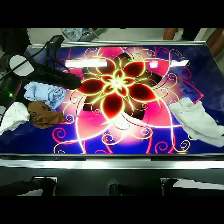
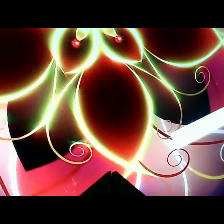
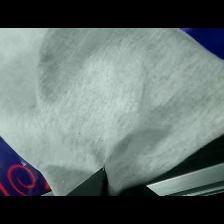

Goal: Fold the shirts.

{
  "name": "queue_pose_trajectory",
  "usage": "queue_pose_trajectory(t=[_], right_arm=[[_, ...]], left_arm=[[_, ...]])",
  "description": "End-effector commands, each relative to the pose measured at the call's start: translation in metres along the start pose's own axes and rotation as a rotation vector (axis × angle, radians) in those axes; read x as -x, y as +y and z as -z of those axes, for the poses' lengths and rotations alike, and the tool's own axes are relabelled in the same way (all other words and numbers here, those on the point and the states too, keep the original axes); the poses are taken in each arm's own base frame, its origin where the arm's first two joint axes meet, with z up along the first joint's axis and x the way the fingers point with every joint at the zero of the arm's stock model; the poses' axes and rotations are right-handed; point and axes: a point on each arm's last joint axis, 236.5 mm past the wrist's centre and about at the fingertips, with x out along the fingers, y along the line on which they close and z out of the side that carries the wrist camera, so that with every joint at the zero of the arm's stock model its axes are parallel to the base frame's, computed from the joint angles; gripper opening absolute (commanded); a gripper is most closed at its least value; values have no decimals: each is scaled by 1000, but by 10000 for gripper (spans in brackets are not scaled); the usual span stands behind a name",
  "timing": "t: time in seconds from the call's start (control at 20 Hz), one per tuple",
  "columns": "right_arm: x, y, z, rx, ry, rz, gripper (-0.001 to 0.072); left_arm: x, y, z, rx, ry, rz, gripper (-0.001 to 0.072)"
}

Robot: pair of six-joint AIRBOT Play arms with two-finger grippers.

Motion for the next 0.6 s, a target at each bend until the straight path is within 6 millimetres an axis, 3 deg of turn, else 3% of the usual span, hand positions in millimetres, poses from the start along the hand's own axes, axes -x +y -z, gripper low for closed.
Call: queue_pose_trajectory(t=[0.0, 0.25, 0.55], right_arm=[[-37, -6, 41, -100, 3, 42, 58], [-66, 3, 79, -123, -19, 39, 58], [-61, 4, 95, -158, -40, 68, 58]], left_arm=[[-2, 0, 1, 2, 3, 1, 37], [-7, 1, 2, 6, 16, 1, 37], [-12, 3, 4, 10, 27, 0, 37]])
